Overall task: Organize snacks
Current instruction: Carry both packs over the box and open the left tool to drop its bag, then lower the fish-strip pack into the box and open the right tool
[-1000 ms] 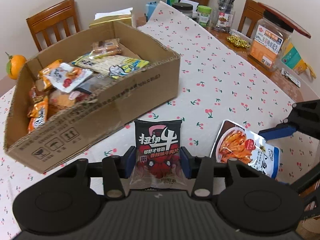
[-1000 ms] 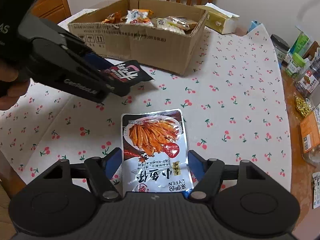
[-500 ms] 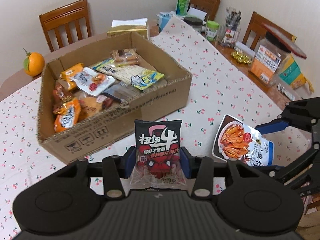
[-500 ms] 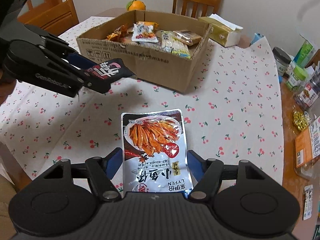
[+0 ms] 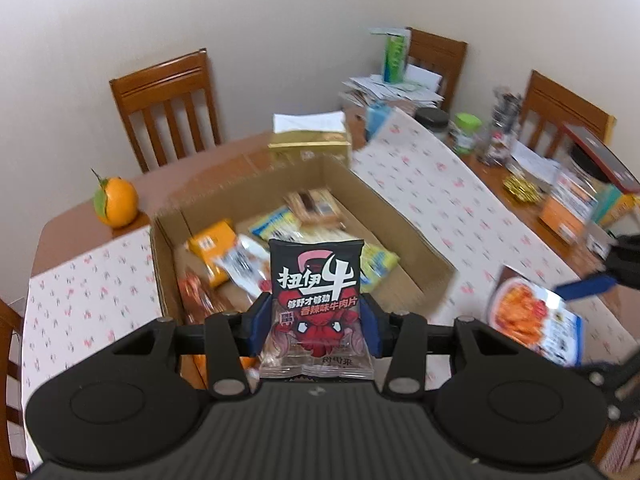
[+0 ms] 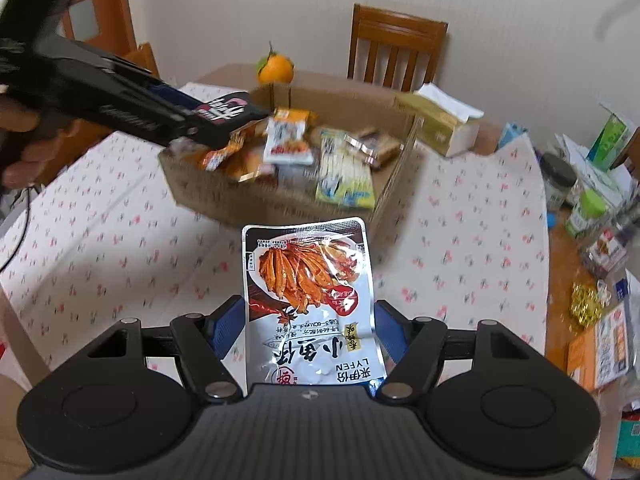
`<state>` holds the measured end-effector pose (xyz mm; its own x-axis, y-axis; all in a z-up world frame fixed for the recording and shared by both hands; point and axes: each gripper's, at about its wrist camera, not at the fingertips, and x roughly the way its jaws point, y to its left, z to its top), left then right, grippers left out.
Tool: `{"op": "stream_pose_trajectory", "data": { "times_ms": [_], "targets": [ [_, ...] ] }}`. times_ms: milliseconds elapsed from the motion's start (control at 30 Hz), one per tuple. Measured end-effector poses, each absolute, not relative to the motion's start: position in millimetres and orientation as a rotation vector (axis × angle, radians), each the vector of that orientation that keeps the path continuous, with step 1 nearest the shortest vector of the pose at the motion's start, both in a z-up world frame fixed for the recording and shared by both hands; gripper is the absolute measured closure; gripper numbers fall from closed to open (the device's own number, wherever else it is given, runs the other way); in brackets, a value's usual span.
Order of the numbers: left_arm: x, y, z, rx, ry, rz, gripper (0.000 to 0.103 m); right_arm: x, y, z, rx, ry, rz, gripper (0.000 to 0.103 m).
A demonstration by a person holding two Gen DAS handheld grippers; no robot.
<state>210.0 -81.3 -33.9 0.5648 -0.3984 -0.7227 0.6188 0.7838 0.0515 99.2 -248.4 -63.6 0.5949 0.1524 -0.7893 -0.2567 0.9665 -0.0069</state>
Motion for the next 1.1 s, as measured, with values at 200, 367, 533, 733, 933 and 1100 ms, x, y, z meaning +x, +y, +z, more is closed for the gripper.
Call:
{"op": "stream_pose_trajectory", "data": {
  "times_ms": [200, 367, 533, 733, 933, 1100],
  "targets": [
    [241.5, -89.6, -44.4, 0.273, 0.733, -0.576, 0.04, 117.3, -249.8, -51.0, -0.14, 0.863, 0.216, 0.028],
    [231.9, -77.1, -43.1, 0.212, 0.68, -0.544, 0.012, 131.6, -249.6, -43.0, -0.152, 0.841, 0.203, 0.028],
    [198.4, -56.7, -36.9, 0.233, 0.609, -0.484, 0.003, 151.2, -248.8, -36.0, -0.158, 0.824, 0.199, 0.028],
    [159.6, -36.0, -37.6, 0.219, 0.598, -0.412, 0.001, 196.8, -244.2, -26.9, -0.126, 0.804, 0.217, 0.028],
    [134.5, -22.7, -42.6, 0.226, 0.61, -0.326, 0.001, 258.2, -226.6, -30.7, -0.103, 0.804, 0.227, 0.028],
    [126.2, -10.6, -41.4, 0.208, 0.621, -0.284, 0.001, 291.4, -219.5, -53.6, -0.078, 0.853, 0.175, 0.025]
  ]
}}
